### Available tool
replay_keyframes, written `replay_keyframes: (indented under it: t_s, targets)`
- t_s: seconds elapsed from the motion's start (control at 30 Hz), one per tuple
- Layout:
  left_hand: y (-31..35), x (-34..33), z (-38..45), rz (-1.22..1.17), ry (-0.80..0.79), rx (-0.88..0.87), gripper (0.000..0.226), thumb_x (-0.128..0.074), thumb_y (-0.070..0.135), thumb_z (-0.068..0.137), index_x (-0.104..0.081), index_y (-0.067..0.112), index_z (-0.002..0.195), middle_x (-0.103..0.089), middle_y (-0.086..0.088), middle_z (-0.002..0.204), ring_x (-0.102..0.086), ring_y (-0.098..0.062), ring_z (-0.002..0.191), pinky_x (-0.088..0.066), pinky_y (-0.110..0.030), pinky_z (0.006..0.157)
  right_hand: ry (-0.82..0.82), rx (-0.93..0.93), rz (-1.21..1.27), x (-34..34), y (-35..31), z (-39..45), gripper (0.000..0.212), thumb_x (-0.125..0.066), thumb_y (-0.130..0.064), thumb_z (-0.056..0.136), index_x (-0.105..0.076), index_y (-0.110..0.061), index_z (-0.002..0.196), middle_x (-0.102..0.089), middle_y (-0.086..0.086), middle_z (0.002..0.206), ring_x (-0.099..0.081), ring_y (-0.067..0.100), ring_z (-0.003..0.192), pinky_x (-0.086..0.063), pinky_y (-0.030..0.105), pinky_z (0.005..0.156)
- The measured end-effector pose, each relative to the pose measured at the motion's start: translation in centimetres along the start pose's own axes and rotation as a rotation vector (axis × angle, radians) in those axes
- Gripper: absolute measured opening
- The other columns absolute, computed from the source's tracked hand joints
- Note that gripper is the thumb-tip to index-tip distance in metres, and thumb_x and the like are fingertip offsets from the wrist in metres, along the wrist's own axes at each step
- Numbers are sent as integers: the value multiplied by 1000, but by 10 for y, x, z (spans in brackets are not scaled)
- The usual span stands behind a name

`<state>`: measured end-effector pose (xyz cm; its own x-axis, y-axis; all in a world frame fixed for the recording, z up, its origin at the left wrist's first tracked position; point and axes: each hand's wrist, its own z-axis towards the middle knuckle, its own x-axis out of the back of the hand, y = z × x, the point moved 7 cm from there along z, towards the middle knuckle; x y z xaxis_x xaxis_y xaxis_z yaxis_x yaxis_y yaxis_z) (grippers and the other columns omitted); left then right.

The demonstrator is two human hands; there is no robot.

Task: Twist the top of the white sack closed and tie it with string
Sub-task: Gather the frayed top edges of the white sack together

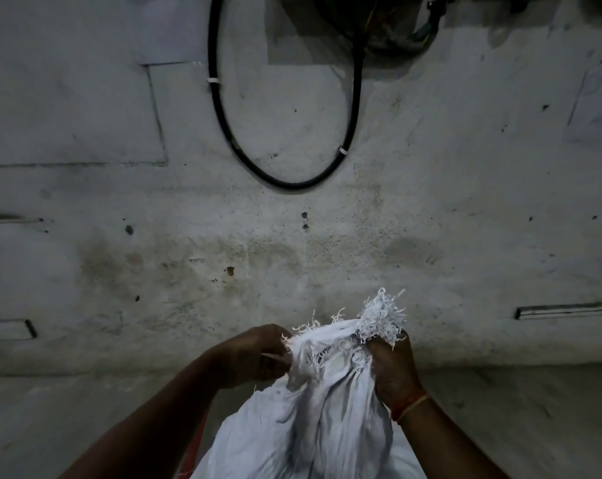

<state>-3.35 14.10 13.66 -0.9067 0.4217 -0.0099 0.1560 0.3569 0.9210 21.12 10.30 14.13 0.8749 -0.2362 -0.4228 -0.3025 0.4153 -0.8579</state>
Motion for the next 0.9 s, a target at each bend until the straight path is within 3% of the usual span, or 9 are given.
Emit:
replay_keyframes:
  t_s: [0.1, 0.2, 0.27, 0.43, 0.53, 0.57, 0.7, 0.8, 0.9]
  targets:
    - [-6, -9, -2, 107, -36, -19, 15, -64, 1, 84, -56, 10, 92, -48, -10, 72, -47, -17, 58, -40, -28, 63, 1, -4, -26, 2, 5, 2, 33, -68, 10, 78, -64, 10, 111, -69, 28, 111, -67, 36, 103, -47, 62, 99]
    - [-21, -10, -3, 110, 15, 83, 9, -63, 9, 93, -60, 17, 94, -64, -7, 88, -65, -28, 83, -54, -38, 76, 20, -20, -33, 5, 10, 3, 30, -59, 22, 82, -66, 8, 108, -70, 25, 106, -67, 32, 100, -45, 64, 100]
    - [-28, -16, 0, -59, 6, 123, 5, -60, 8, 94, -63, 11, 95, -69, -13, 93, -72, -31, 92, -58, -39, 79, 20, -8, -19, 5, 10, 2, 31, -59, 21, 82, -65, 8, 110, -69, 28, 112, -67, 38, 105, -44, 64, 101]
    - [-19, -13, 12, -5, 119, 37, 21, -55, 7, 89, -55, 5, 69, -54, -9, 62, -59, -17, 43, -43, -21, 41, 15, -18, -13, 4, 7, 0, 30, -62, 19, 82, -65, 10, 110, -69, 30, 113, -67, 39, 107, -46, 61, 101]
    - [-1, 13, 8, 148, 354, -11, 17, -68, 12, 76, -69, -4, 80, -58, -11, 62, -58, -25, 50, -50, -27, 56, 5, -14, -17, 6, 3, 0, 31, -63, 19, 80, -65, 11, 110, -70, 29, 113, -68, 34, 105, -47, 57, 100]
    - [-4, 16, 16, -34, 285, 62, 25, -69, 20, 70, -73, -2, 83, -60, -8, 66, -62, -28, 55, -52, -26, 62, 4, -7, -32, 6, 2, -1, 32, -66, 16, 79, -65, 11, 110, -69, 29, 113, -67, 36, 106, -47, 57, 100]
    - [6, 23, 10, 402, 283, 178, 14, -68, 29, 83, -64, 16, 81, -65, 0, 66, -63, -18, 42, -51, -39, 40, -4, 14, -27, 4, -1, -2, 37, -67, 3, 73, -64, 13, 109, -68, 33, 113, -68, 36, 103, -50, 52, 96]
    - [10, 16, 3, 369, 255, 207, 11, -61, 14, 94, -63, 4, 93, -69, -7, 75, -66, -17, 61, -61, -32, 70, -31, 22, -3, 0, 0, -3, 36, -67, 6, 74, -63, 15, 108, -66, 36, 112, -68, 32, 98, -52, 48, 92]
    - [23, 26, 2, 255, 322, 152, 30, -58, 9, 96, -52, 9, 67, -53, 0, 43, -49, -9, 34, -43, -14, 41, -51, 53, -19, -2, -4, -5, 34, -68, 8, 74, -64, 16, 106, -70, 30, 107, -69, 30, 96, -53, 47, 90]
